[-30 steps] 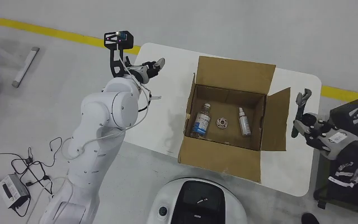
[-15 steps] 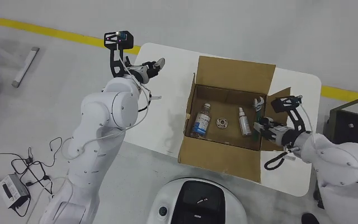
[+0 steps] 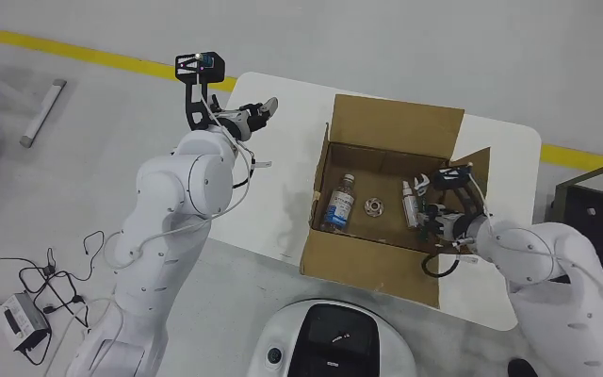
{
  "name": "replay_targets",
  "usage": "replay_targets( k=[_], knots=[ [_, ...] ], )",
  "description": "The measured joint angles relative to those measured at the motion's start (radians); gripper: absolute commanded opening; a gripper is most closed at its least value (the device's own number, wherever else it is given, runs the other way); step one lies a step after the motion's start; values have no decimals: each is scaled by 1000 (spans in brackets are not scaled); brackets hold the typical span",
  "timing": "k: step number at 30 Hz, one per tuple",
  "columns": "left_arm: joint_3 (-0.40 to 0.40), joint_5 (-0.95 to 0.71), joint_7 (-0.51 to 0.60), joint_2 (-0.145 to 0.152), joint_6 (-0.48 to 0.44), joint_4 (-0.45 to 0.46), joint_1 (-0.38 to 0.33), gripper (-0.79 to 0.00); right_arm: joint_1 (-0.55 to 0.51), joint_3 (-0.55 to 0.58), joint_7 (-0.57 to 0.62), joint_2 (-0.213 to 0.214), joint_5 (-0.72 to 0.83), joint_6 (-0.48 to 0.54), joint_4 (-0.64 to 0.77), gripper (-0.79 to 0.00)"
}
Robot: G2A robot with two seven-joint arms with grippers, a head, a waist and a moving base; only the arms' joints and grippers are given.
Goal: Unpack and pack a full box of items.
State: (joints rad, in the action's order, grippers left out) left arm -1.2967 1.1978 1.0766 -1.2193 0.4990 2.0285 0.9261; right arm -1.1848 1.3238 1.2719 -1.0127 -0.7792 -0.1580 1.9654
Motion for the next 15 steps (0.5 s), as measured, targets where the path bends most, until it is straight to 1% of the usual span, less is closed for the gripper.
replay_targets(
  k=[1,3,6,8,10,11,13,15],
  knots=[
    [0,0,0,0,0,0,0,0,5,-5,0,0,-3,-1,-3,-425],
    [0,0,0,0,0,0,0,0,14,-14,0,-1,-9,0,-10,-425],
    [0,0,0,0,0,0,0,0,23,-21,0,-2,-12,-4,-19,-400],
    [0,0,0,0,0,0,0,0,27,-24,1,-2,-14,-6,-22,-406],
    [0,0,0,0,0,0,0,0,30,-27,5,-2,-20,-8,-25,-394],
    [0,0,0,0,0,0,0,0,31,-28,6,-2,-22,-8,-27,-385],
    [0,0,0,0,0,0,0,0,34,-28,4,-2,-22,-10,-32,-320],
    [0,0,0,0,0,0,0,0,35,-24,-6,-2,-15,-10,-28,-317]
  ],
)
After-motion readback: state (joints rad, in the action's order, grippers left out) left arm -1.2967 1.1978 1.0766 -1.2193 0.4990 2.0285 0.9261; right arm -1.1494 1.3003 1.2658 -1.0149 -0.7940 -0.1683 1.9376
